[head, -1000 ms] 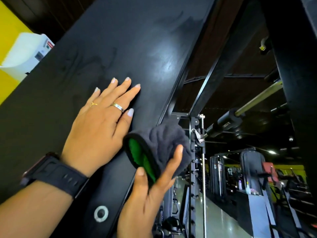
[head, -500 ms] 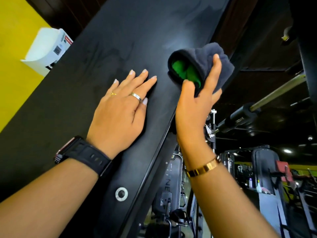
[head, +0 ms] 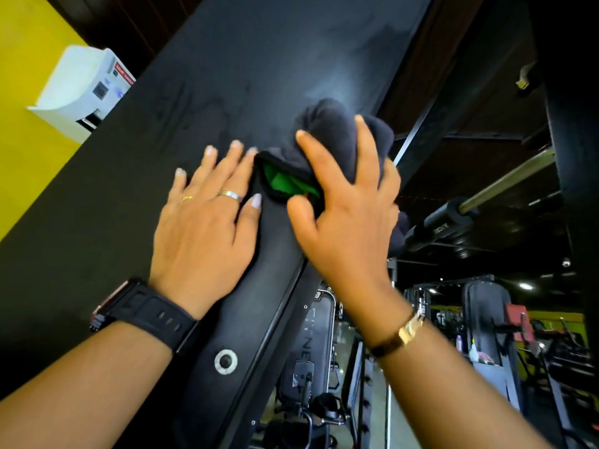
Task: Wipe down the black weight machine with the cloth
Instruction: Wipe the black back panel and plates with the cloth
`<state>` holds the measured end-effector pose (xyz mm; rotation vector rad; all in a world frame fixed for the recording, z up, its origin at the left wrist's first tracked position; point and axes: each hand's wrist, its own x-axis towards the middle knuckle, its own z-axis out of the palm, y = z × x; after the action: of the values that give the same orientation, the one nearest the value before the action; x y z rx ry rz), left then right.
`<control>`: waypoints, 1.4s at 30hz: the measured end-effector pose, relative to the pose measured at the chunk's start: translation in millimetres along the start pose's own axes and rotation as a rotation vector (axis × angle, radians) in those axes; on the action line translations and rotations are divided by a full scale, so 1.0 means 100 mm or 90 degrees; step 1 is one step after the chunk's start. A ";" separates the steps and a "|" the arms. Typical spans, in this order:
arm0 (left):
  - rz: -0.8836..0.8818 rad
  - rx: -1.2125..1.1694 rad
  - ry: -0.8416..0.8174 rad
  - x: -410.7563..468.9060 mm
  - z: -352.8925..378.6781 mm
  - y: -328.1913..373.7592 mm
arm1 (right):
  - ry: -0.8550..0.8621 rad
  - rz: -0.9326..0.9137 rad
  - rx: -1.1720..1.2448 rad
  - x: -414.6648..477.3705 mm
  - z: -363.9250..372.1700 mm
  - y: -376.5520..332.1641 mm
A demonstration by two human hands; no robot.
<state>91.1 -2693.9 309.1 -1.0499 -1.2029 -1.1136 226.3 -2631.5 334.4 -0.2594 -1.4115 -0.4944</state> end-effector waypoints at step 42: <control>-0.226 0.075 -0.004 -1.14 -0.20 -0.34 | -0.129 -0.388 -0.305 0.72 0.71 -0.82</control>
<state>57.1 -2709.8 194.3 -0.7678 -1.4801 -1.2904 130.7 -2683.4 406.6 -0.2636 -1.5490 -1.3455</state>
